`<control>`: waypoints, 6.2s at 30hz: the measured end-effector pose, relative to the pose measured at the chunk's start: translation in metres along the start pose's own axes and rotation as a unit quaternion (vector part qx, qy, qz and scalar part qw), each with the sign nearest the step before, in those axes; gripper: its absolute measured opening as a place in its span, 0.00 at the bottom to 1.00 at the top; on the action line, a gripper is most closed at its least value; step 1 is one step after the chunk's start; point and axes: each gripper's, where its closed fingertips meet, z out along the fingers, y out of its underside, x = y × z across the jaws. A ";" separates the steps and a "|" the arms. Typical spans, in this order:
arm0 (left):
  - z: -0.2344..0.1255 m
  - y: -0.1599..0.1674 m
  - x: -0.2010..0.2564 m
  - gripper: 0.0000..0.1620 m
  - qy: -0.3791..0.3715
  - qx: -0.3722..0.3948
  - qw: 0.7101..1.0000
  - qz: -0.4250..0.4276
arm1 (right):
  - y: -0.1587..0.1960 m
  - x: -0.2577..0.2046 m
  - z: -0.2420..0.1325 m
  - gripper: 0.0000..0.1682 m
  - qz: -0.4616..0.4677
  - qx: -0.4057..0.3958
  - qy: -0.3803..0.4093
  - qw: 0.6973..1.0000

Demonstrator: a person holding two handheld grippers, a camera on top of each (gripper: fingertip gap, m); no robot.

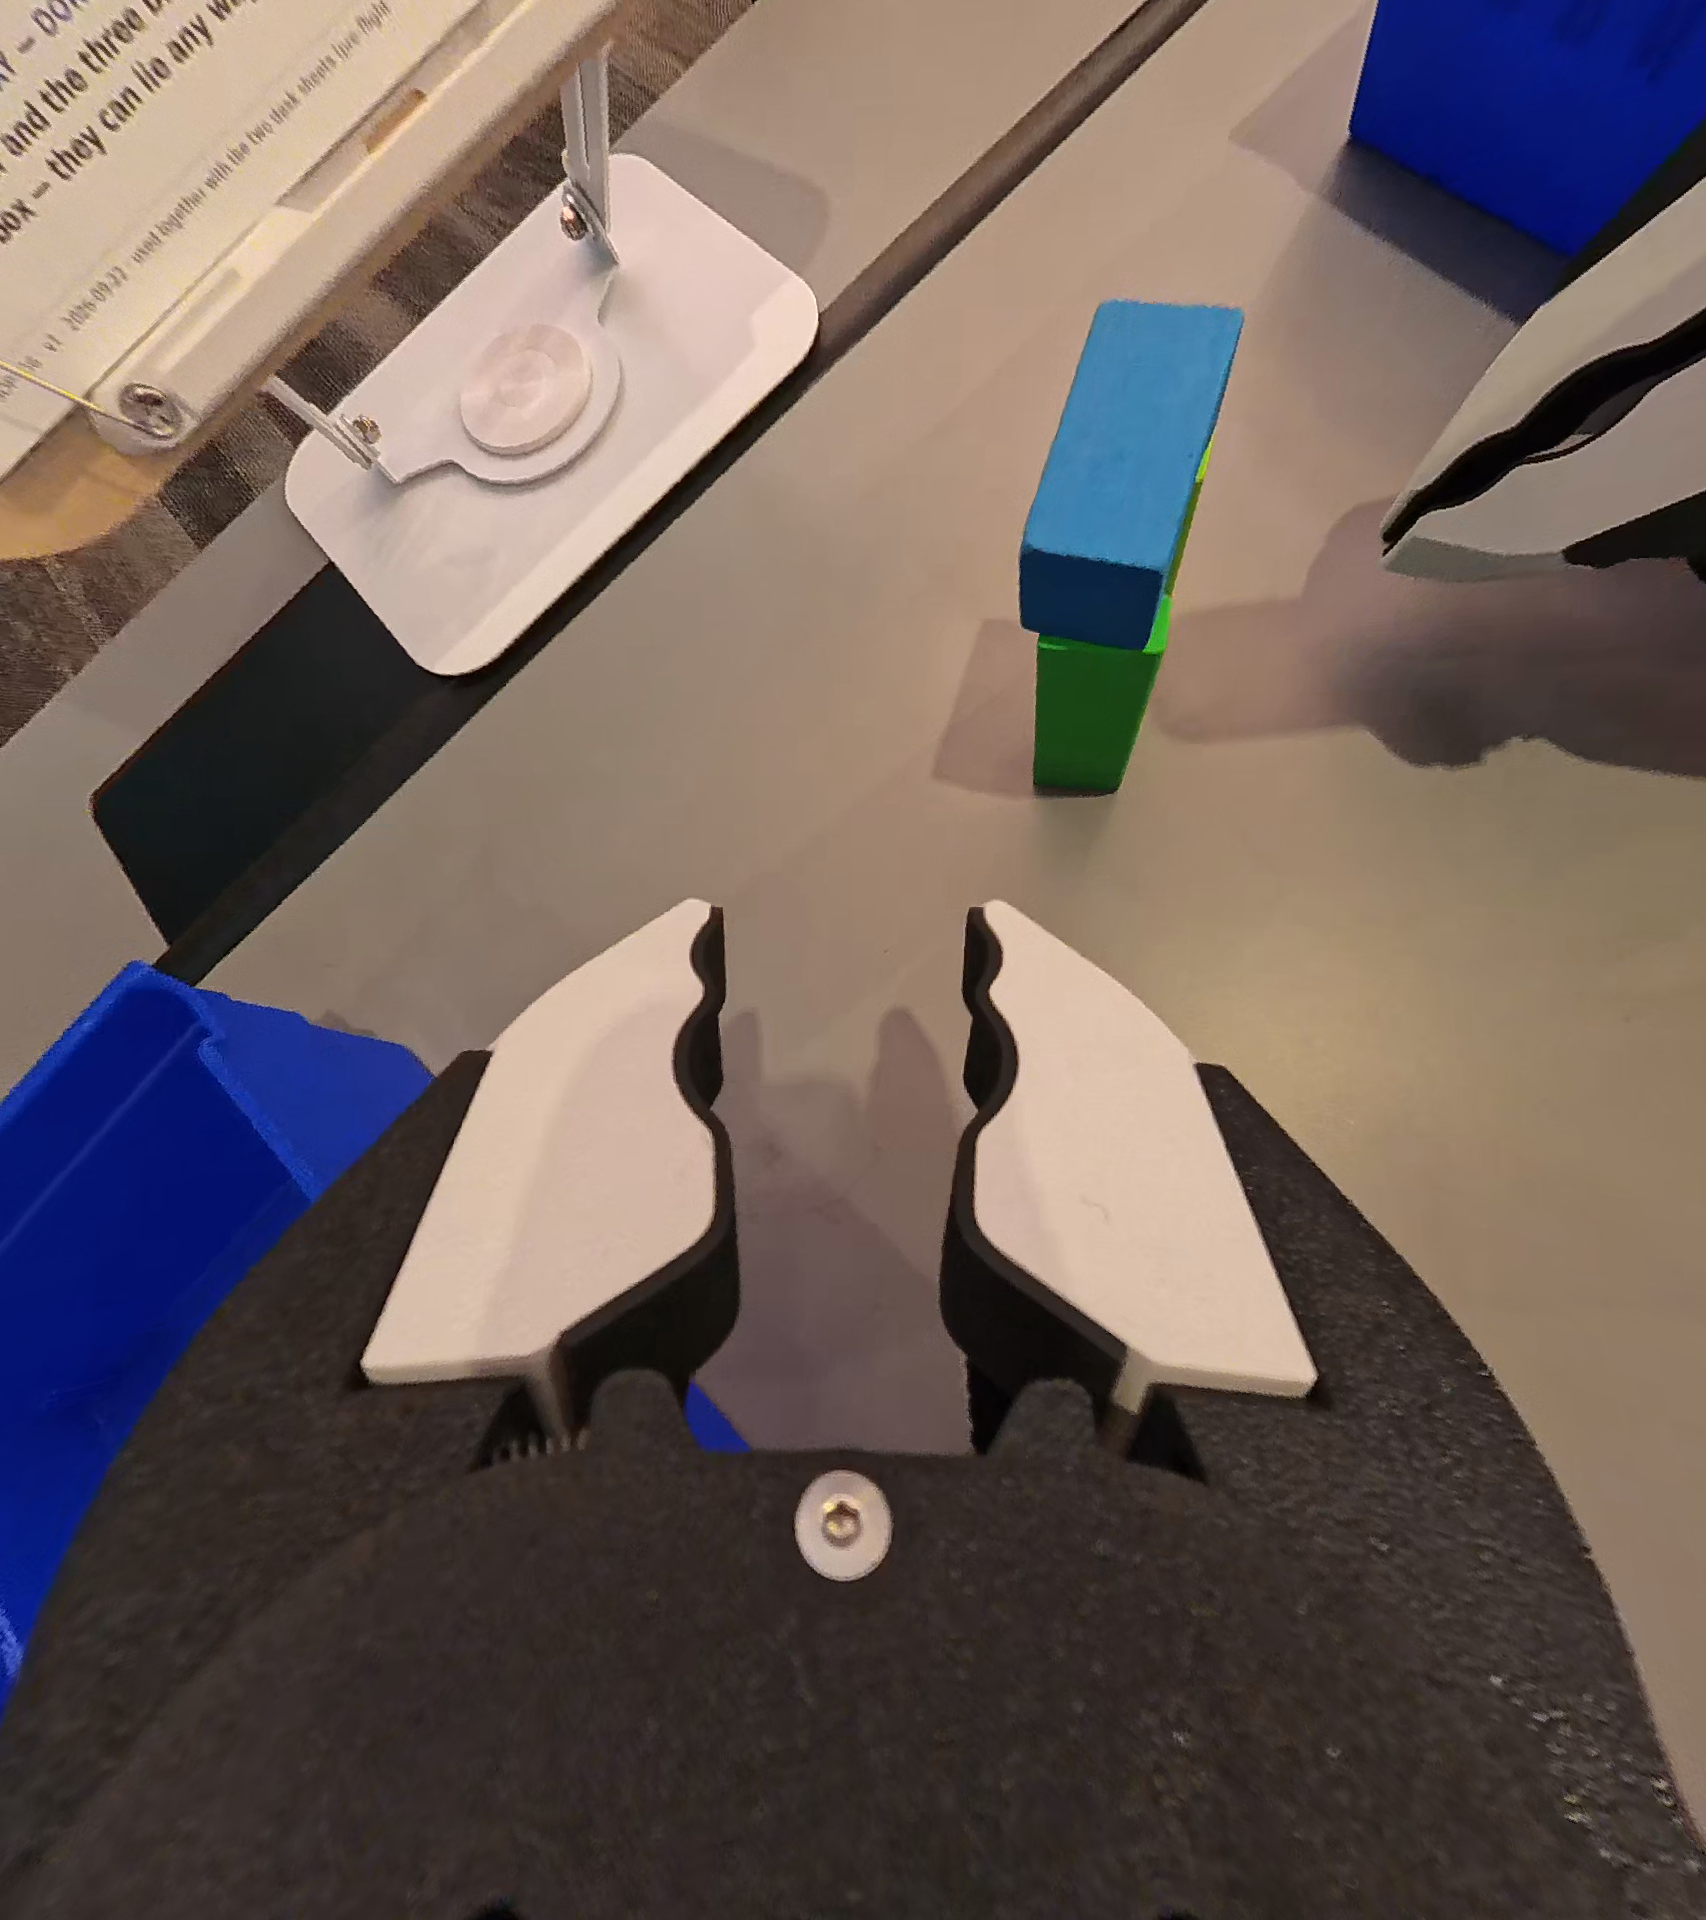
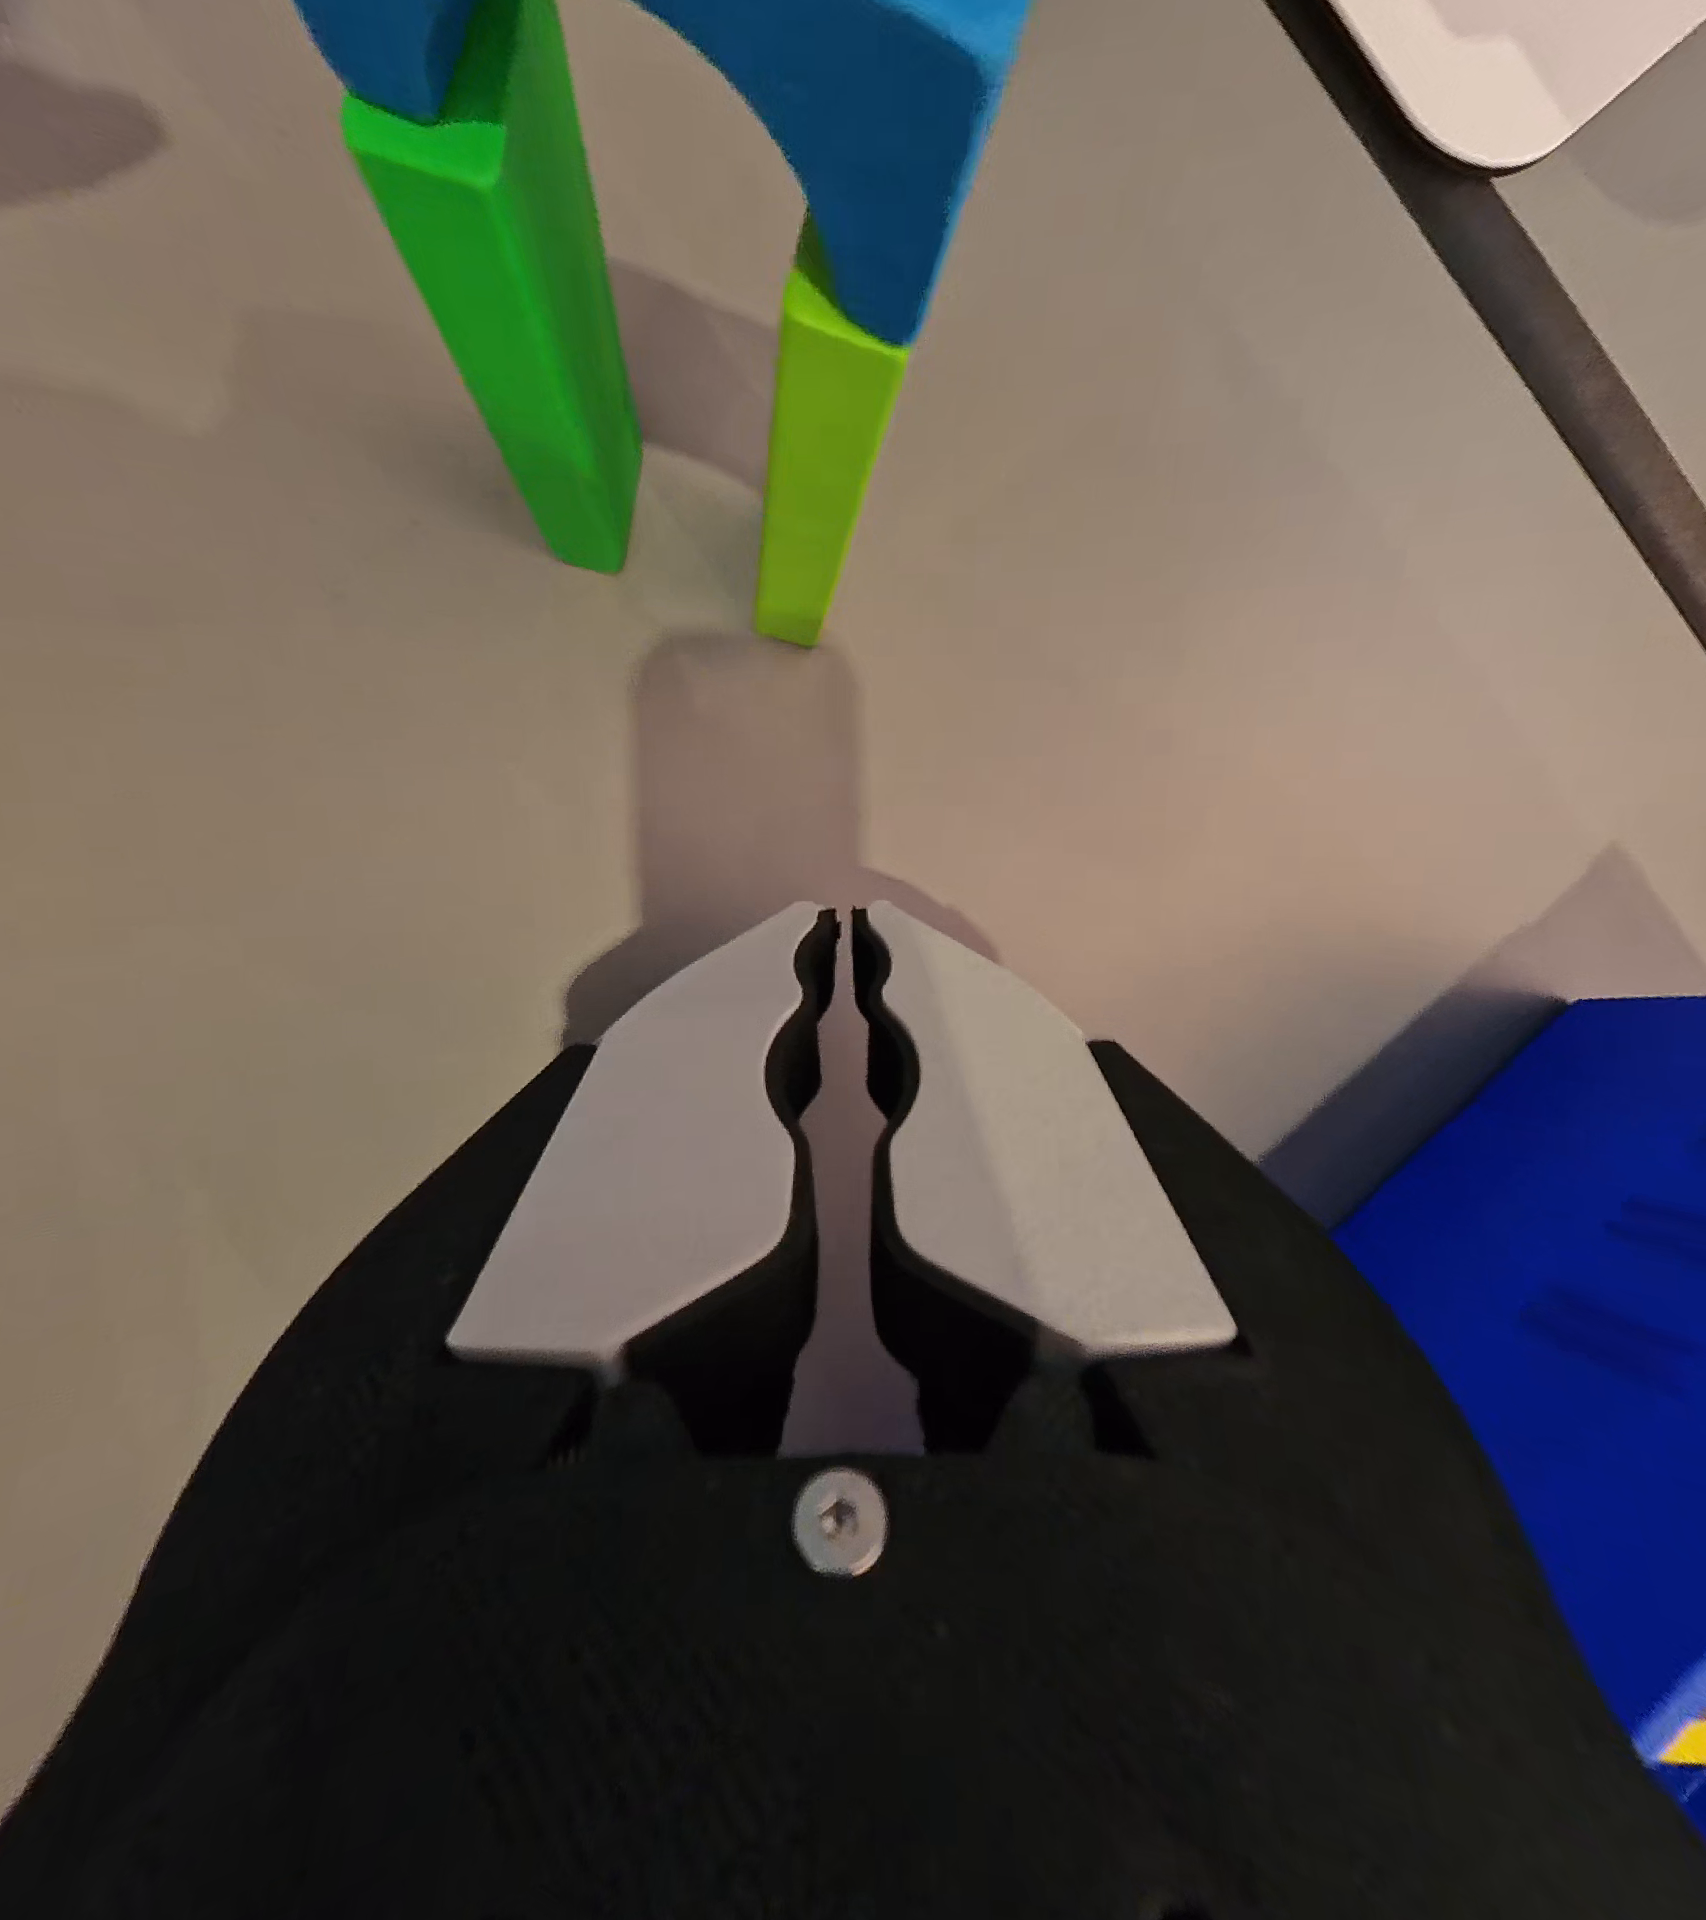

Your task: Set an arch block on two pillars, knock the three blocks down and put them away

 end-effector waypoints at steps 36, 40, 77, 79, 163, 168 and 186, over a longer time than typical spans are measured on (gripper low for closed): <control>-0.028 -0.006 -0.005 0.30 0.080 0.040 0.996 -0.014 | -0.044 0.021 -0.020 0.14 0.042 0.009 -0.075 0.996; -0.029 -0.009 0.014 0.32 0.138 0.049 0.989 0.010 | -0.025 -0.005 -0.034 0.15 -0.031 -0.027 -0.129 0.991; -0.044 -0.016 0.006 0.34 0.046 0.056 0.996 0.052 | -0.018 0.012 -0.017 0.16 -0.031 -0.034 -0.092 0.995; -0.044 -0.016 0.006 0.34 0.049 0.057 0.996 0.048 | -0.018 0.011 -0.017 0.16 -0.028 -0.034 -0.093 0.995; -0.111 0.006 -0.044 0.32 0.000 0.073 0.997 0.007 | -0.044 -0.051 0.021 0.58 -0.062 -0.006 -0.064 0.996; -0.113 0.006 -0.047 0.32 0.003 0.080 0.997 0.000 | -0.030 -0.040 0.042 0.68 -0.071 -0.051 -0.036 0.996; -0.112 0.005 -0.044 0.32 0.001 0.075 0.997 0.008 | 0.001 -0.053 0.034 0.61 -0.159 -0.119 -0.122 0.972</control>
